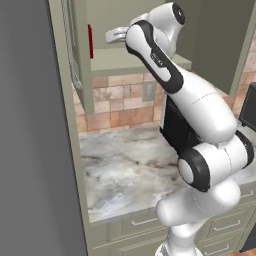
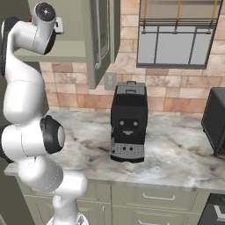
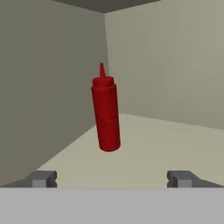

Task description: Collect the turmeric, ketchup, and shaker from the cabinet and place them next to the stove.

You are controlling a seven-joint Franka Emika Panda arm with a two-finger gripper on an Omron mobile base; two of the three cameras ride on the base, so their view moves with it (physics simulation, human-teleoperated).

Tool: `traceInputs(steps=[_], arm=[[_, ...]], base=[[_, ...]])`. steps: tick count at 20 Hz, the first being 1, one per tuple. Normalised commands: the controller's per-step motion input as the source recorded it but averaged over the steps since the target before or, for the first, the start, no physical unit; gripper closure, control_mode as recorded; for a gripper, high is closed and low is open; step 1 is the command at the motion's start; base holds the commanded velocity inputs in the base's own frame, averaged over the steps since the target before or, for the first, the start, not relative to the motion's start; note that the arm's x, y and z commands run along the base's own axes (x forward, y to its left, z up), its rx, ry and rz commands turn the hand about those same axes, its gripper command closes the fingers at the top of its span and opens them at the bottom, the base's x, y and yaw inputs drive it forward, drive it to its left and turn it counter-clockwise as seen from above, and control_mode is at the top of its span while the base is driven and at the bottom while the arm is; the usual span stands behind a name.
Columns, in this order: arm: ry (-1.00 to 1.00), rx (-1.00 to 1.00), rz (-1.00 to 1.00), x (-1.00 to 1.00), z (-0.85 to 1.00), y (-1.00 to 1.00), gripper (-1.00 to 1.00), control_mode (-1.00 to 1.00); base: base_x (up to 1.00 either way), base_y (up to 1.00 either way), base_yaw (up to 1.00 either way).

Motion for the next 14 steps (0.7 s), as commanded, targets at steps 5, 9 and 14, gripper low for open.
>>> traceInputs(steps=[5,9,14], arm=[[0.00,-0.06,0.00,0.18,0.10,0.10,-1.00,-1.00],[0.00,-0.18,0.00,0.19,0.14,0.33,-1.00,-1.00],[0.00,-0.13,0.00,0.05,-0.02,0.19,-1.00,-1.00]], base=[[0.00,0.00,0.00],[0.00,0.00,0.00],[0.00,0.00,0.00]])
